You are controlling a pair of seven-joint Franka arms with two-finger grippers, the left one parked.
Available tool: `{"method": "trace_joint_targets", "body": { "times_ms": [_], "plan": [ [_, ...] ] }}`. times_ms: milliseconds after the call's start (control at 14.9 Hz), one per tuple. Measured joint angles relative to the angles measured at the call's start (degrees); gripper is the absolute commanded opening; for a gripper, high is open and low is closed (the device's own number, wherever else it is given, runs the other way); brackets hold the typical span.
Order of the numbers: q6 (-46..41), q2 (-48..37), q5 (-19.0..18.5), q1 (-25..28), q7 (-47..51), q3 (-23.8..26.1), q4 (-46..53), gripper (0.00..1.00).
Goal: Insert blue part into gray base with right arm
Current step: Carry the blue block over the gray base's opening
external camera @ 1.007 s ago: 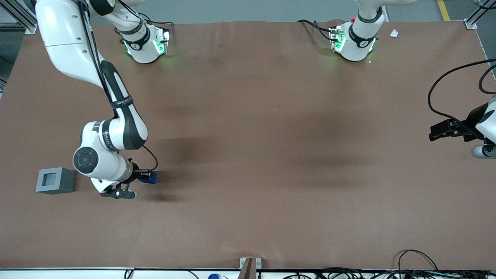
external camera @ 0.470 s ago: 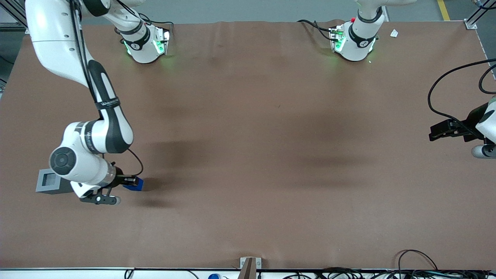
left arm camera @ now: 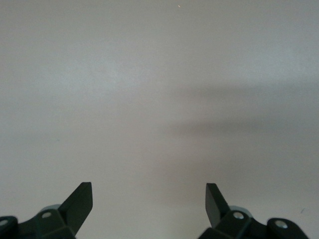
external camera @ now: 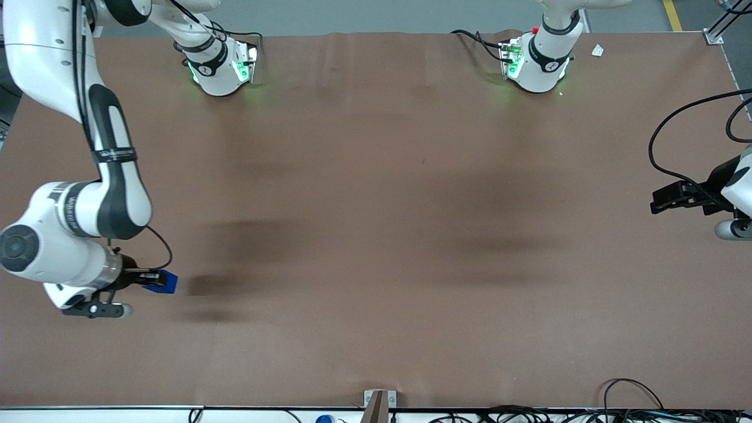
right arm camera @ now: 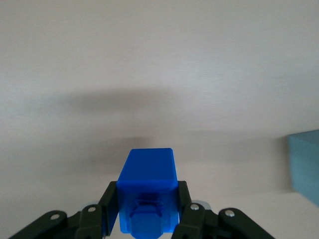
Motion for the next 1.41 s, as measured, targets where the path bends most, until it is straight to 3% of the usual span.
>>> {"method": "trace_joint_targets", "body": {
  "times_ms": [806,1410],
  "plan": [
    [-8.20,-1.07,0.02,-12.07,-18.67,-0.02,3.72,0.12],
    [-8.56,0.32,-1.02,-15.61,-21.00,-0.04,5.87,0.12]
  ]
}}
